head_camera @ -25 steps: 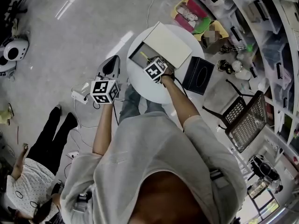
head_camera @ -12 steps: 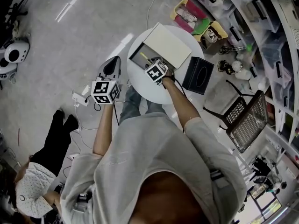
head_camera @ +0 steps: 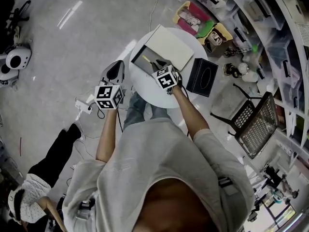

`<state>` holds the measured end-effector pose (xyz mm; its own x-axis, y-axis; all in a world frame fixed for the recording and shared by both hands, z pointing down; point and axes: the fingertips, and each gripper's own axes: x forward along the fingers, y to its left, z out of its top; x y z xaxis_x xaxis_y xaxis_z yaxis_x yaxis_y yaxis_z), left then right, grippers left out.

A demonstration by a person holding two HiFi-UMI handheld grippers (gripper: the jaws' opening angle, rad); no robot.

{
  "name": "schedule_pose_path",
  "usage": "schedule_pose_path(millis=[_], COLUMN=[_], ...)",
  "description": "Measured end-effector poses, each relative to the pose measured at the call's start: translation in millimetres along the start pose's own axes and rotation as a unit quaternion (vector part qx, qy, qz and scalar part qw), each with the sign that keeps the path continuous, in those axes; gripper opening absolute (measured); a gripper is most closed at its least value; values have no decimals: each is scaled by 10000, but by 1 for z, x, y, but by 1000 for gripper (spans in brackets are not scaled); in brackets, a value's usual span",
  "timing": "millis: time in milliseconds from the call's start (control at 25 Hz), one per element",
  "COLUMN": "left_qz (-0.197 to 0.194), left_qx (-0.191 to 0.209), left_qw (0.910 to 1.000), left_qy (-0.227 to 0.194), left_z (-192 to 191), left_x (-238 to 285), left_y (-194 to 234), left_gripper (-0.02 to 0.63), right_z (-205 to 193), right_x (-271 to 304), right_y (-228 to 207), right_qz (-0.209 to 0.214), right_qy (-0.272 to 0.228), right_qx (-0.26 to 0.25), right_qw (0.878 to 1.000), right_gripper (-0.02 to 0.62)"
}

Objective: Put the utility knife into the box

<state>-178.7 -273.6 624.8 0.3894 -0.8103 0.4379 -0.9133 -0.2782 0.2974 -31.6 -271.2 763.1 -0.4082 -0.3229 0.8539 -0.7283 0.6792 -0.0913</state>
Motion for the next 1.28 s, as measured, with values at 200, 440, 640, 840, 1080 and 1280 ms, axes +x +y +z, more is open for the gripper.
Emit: schedule_pose_path(millis=[200, 440, 640, 840, 1080, 1280], left_qz=[-50, -95, -99, -109, -51, -24], left_qx=[54, 128, 189, 297, 514, 658], left_qw=[10000, 9998, 9995, 9986, 9954, 9917], left_qy=[-37, -108, -237, -415, -811, -1106], left_z=[2, 9, 18, 37, 74, 102], left_x=[0, 0, -4, -11, -18, -22], left_y=[-10, -23, -31, -41, -45, -50], left_gripper=[21, 21, 21, 21, 21, 21], right_z=[10, 22, 31, 49, 78, 94], right_x=[-28, -60, -92, -132, -173, -202], right_y=[-10, -13, -27, -42, -59, -68], right_qz=[-226, -273, -530, -781, -1039, -1210], right_qy=[-581, -1141, -1651, -2118, -2680, -3012], right_qx=[290, 380, 374, 391, 286, 208], right_qw=[9976, 9924, 9841, 9734, 9574, 9456], right_gripper=[51, 31, 31, 29, 29, 29])
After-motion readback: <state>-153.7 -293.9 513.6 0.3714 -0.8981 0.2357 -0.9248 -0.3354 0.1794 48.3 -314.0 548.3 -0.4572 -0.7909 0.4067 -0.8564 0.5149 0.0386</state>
